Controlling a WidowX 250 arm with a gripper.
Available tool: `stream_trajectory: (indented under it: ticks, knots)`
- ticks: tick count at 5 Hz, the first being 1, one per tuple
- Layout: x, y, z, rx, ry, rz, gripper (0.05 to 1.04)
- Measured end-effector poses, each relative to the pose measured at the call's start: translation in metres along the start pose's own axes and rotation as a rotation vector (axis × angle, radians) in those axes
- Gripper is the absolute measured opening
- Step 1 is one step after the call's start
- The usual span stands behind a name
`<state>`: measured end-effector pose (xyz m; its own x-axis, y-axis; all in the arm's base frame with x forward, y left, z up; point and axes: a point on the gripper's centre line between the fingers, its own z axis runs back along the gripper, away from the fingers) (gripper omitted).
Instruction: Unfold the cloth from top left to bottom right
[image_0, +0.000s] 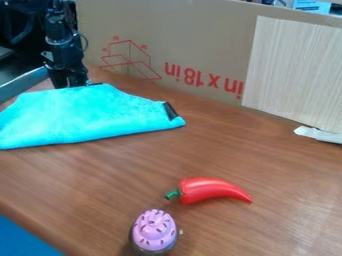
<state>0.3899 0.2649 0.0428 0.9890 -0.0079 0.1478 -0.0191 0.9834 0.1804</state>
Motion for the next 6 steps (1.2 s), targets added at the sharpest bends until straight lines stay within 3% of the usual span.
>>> stream_trajectory:
  ticks: [1,2,3,4,5,6]
  knots:
    - [0.001,0.000,0.001,0.005,-0.004,0.014,0.403]
    - [0.001,0.001,0.000,0.005,-0.004,0.021,0.200]
    - [0.001,-0.001,0.000,-0.005,-0.005,0.024,0.093]
    - [0.003,-0.004,0.024,-0.035,-0.063,0.044,0.067]
    - [0.006,-0.005,0.063,-0.020,-0.146,0.039,0.064]
    - [0.001,-0.010,0.079,-0.009,-0.178,0.032,0.063]
